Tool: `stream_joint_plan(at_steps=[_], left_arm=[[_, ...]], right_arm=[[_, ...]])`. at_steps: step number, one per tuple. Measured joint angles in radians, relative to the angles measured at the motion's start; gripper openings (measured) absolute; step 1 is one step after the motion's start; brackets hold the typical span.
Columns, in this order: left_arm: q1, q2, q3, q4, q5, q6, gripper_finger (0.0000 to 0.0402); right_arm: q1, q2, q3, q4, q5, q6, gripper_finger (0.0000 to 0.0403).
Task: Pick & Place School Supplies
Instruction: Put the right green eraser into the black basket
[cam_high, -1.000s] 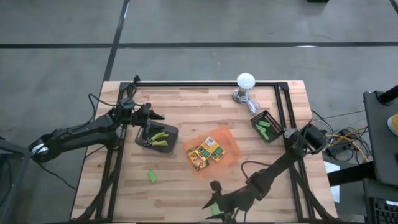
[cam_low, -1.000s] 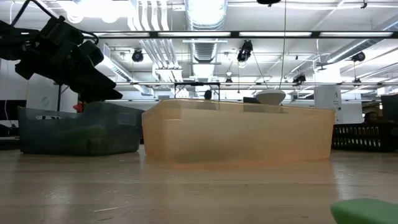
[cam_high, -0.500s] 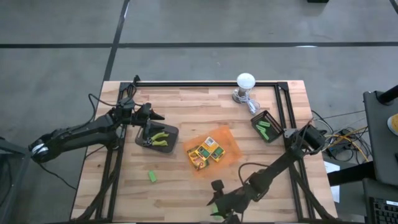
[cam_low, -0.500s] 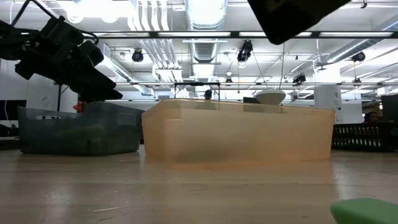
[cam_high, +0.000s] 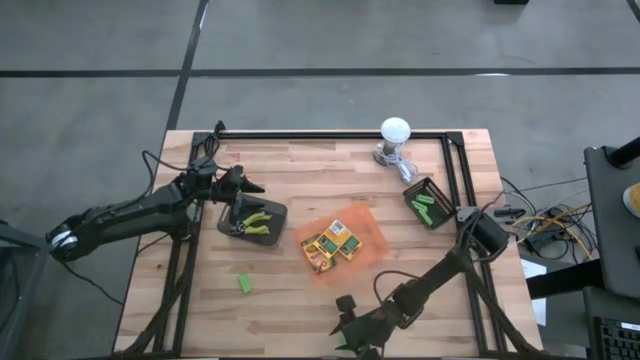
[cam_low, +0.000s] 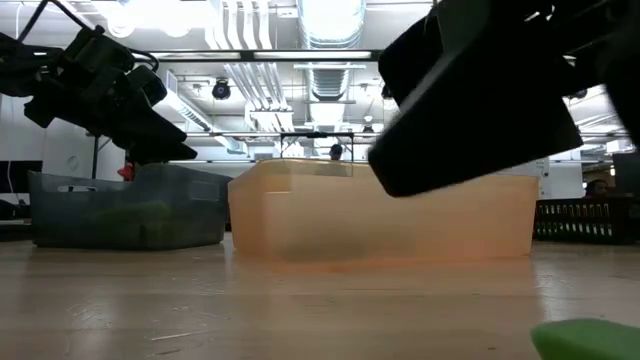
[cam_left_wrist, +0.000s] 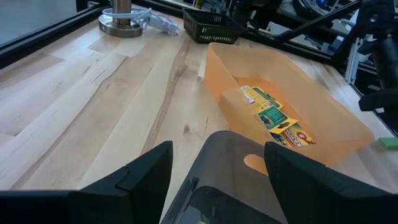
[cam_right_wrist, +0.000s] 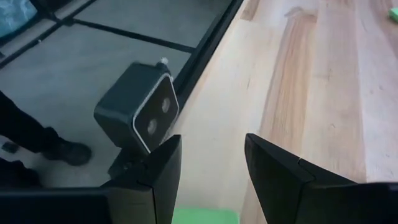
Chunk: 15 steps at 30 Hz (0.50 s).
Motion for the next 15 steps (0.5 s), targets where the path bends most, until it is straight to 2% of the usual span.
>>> stream_joint_plan(at_steps=[15], left_arm=[[0.0, 0.0, 0.0, 0.0, 0.0, 0.0, 0.0259]], right_arm=[[0.002, 0.0, 0.0, -0.138, -0.011, -0.047, 0.0168]])
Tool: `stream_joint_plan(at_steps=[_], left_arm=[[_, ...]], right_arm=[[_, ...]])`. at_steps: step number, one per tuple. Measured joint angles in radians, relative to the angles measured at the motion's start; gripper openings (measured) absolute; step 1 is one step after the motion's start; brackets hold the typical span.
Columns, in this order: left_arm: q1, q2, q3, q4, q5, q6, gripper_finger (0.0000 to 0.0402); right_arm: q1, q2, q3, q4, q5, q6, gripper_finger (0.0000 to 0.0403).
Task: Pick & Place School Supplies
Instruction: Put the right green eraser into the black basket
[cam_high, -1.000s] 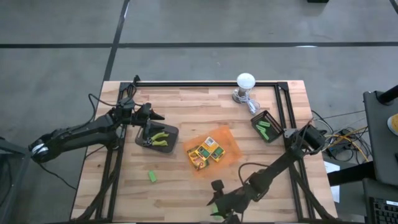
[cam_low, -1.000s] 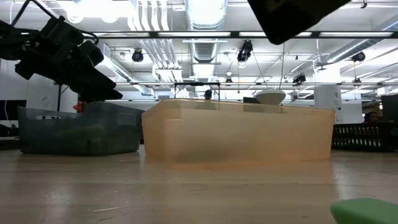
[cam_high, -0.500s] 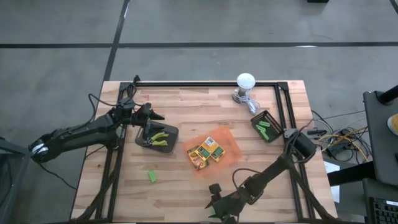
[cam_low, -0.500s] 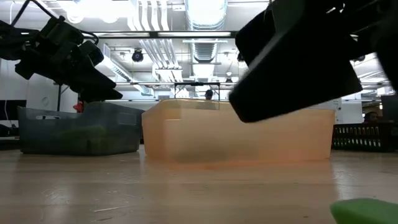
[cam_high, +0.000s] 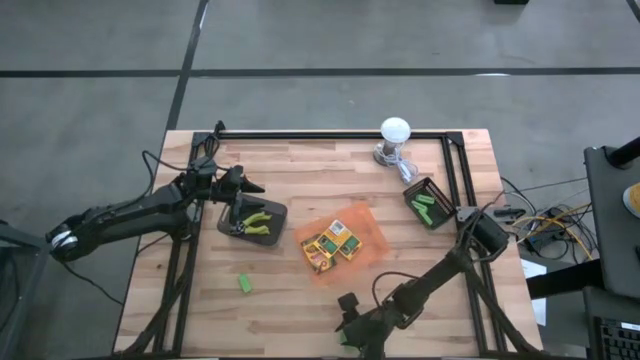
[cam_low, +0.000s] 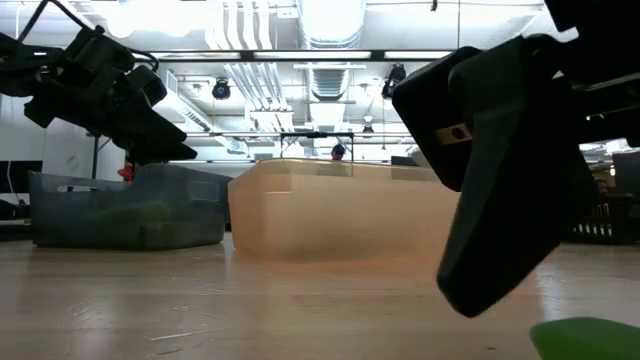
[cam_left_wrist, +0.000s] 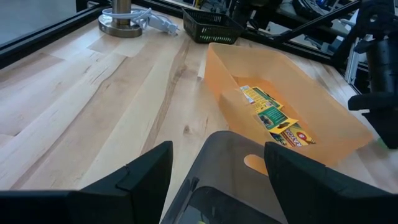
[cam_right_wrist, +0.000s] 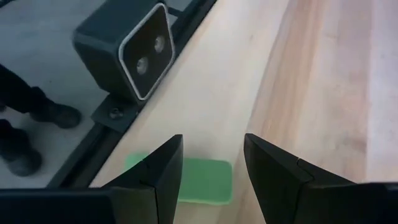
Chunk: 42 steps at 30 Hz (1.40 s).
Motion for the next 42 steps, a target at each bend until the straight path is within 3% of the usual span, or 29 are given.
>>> stream_joint_plan(at_steps=[6, 15, 32, 42], left_arm=[[0.0, 0.0, 0.0, 0.0, 0.0, 0.0, 0.0259], [0.0, 0.0, 0.0, 0.0, 0.0, 0.0, 0.0259], [0.0, 0.0, 0.0, -0.001, 0.0, 0.0, 0.0259], [0.0, 0.0, 0.0, -0.001, 0.0, 0.0, 0.0259]], right_arm=[[0.004, 0.0, 0.008, 0.007, -0.069, 0.011, 0.0167], [0.009, 0.0, 0.052, -0.016, -0.069, -0.044, 0.0162], [0.009, 0.074, 0.086, -0.021, -0.068, 0.025, 0.0157], [0.009, 0.04, 0.088, -0.171, -0.066, 0.092, 0.0155]])
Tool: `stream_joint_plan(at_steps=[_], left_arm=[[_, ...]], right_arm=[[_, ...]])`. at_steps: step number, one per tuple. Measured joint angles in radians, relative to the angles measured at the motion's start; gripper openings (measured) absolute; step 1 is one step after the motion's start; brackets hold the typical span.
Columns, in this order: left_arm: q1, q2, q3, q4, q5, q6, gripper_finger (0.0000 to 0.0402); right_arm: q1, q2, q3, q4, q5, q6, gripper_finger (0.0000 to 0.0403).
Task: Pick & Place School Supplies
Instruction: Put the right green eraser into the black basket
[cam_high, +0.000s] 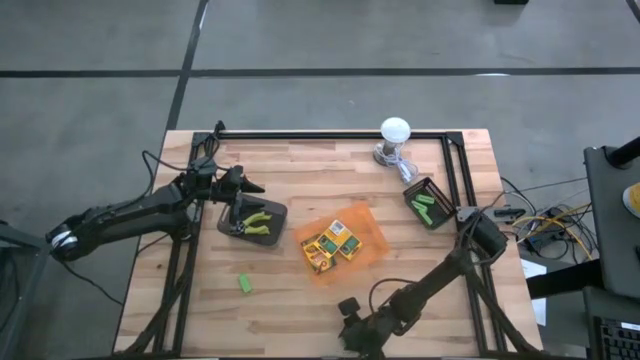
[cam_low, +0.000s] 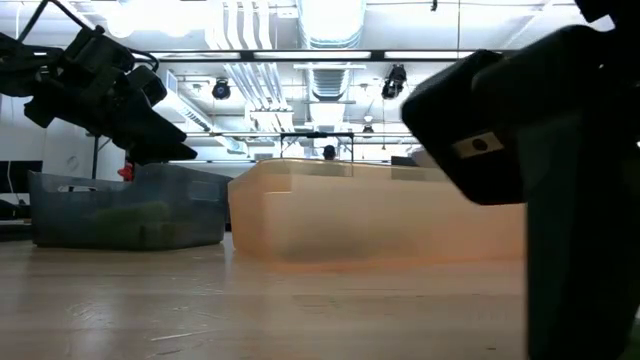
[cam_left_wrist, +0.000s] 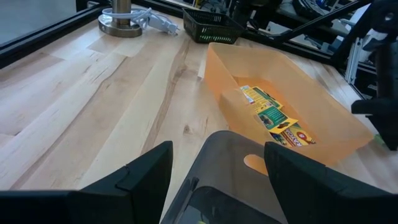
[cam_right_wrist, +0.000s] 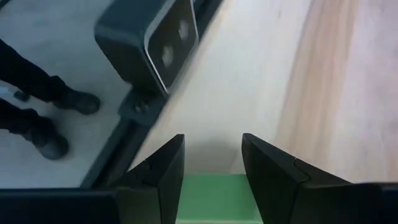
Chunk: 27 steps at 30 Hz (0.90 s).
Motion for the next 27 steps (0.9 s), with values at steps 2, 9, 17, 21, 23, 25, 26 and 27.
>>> stream_joint_plan(at_steps=[2, 9, 17, 21, 23, 25, 26, 27], left_arm=[[0.0, 0.0, 0.0, 0.0, 0.0, 0.0, 0.0259], [0.0, 0.0, 0.0, 0.0, 0.0, 0.0, 0.0259], [0.0, 0.0, 0.0, 0.001, 0.0, 0.0, 0.0259], [0.0, 0.0, 0.0, 0.001, 0.0, 0.0, 0.0259], [0.0, 0.0, 0.0, 0.0, 0.0, 0.0, 0.0259], [0.0, 0.0, 0.0, 0.0, 0.0, 0.0, 0.0259], [0.0, 0.0, 0.0, 0.0, 0.0, 0.0, 0.0259], [0.0, 0.0, 0.0, 0.0, 0.0, 0.0, 0.0259]], right_arm=[[0.0, -0.019, -0.001, -0.061, -0.001, 0.014, 0.0153], [0.0, -0.089, -0.004, -0.287, -0.003, 0.043, 0.0148], [0.003, -0.14, -0.005, -0.534, -0.008, 0.157, 0.015], [0.004, -0.162, -0.007, -0.658, -0.013, 0.227, 0.015], [0.004, -0.173, -0.01, -0.715, -0.014, 0.26, 0.015], [0.004, -0.184, -0.013, -0.765, -0.014, 0.29, 0.015], [0.004, -0.19, -0.016, -0.784, -0.014, 0.302, 0.015], [0.004, -0.193, -0.018, -0.801, -0.014, 0.309, 0.015]])
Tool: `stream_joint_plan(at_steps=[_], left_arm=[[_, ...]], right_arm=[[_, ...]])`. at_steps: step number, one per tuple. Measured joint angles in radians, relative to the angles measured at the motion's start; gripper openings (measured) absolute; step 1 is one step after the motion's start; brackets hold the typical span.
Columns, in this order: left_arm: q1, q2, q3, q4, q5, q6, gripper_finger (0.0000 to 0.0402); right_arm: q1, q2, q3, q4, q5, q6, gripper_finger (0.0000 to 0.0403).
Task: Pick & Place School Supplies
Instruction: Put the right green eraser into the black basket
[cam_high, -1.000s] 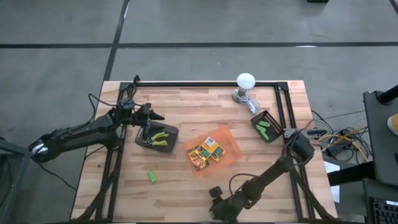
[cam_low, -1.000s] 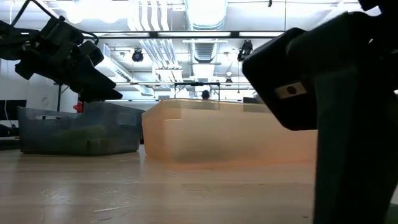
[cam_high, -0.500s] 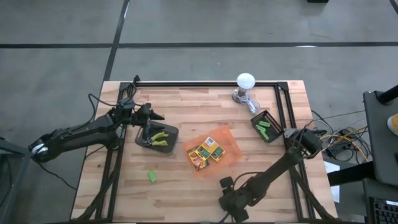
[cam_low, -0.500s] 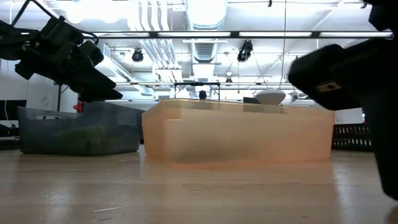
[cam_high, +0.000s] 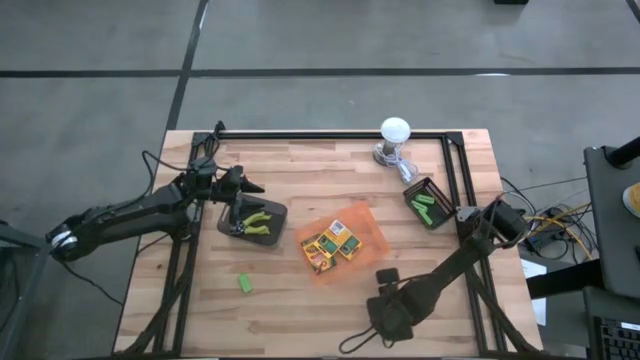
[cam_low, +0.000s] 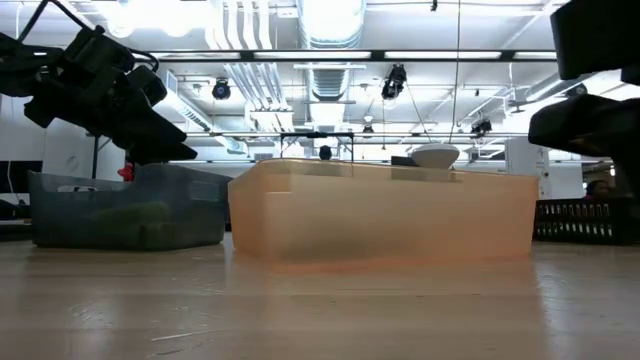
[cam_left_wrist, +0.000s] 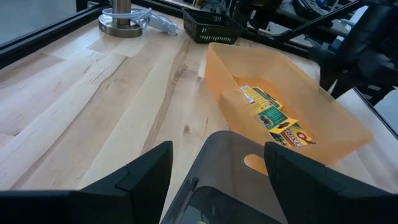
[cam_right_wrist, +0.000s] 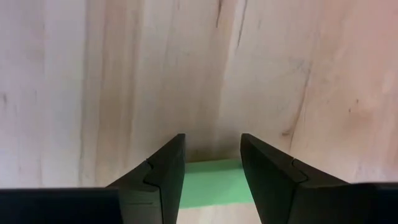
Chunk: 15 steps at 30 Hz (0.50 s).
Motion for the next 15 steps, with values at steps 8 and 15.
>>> stream_joint_plan(at_steps=[8, 15], left_arm=[[0.0, 0.0, 0.0, 0.0, 0.0, 0.0, 0.0259], [0.0, 0.0, 0.0, 0.001, 0.0, 0.0, 0.0259]], right_arm=[[-0.002, -0.08, -0.01, 0.027, 0.049, 0.103, 0.015], [-0.004, -0.28, -0.008, 0.027, 0.171, 0.372, 0.015]])
